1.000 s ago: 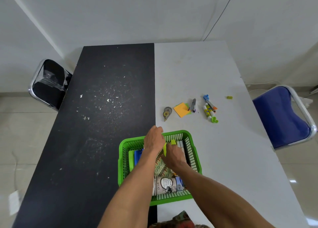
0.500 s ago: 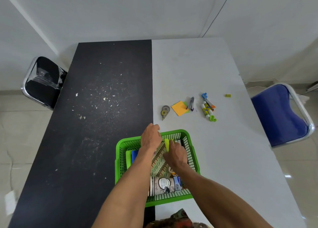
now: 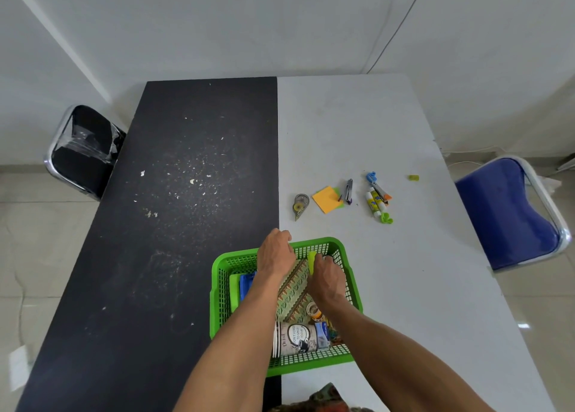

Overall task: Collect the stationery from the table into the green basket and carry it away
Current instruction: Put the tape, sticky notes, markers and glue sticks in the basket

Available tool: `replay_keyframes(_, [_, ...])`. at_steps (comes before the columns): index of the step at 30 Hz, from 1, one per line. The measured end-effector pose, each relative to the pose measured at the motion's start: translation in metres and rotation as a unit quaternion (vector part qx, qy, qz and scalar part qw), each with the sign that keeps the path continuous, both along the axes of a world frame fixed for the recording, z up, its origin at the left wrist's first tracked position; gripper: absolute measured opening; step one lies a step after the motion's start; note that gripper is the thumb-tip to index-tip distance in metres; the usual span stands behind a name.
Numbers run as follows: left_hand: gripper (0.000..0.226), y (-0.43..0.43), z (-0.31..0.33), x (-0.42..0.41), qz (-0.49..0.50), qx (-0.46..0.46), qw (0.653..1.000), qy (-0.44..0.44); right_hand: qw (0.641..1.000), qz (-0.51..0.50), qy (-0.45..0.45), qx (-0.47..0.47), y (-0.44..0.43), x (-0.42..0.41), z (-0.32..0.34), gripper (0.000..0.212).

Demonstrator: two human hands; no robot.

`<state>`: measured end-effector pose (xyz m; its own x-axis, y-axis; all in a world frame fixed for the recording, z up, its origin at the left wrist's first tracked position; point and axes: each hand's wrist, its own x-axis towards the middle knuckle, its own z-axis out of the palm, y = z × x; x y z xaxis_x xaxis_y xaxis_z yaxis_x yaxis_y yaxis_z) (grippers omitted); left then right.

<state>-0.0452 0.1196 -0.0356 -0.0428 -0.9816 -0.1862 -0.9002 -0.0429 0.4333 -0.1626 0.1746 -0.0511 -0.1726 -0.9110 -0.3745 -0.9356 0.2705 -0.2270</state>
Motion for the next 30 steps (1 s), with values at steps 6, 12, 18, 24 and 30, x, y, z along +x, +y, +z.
replay_keyframes(6, [0.025,0.001,0.000,0.001,0.001,-0.002,1.000,0.001,1.000,0.007,0.011,-0.017,0.002,-0.003,-0.002,0.028])
replay_keyframes(12, [0.025,0.001,0.002,-0.001,-0.003,-0.002,1.000,0.001,1.000,0.001,0.004,-0.024,0.005,-0.003,-0.002,0.023])
replay_keyframes(18, [0.025,0.003,0.005,-0.004,-0.010,0.000,1.000,-0.005,1.000,-0.008,-0.005,-0.021,0.005,-0.003,0.001,0.020])
replay_keyframes(24, [0.025,-0.001,0.006,-0.010,-0.014,0.003,1.000,-0.006,0.998,0.004,-0.015,-0.063,-0.002,-0.008,0.012,0.031])
replay_keyframes(30, [0.027,-0.021,0.009,-0.024,-0.020,0.005,1.000,-0.008,0.980,-0.015,-0.076,-0.181,-0.048,-0.025,0.030,0.024])
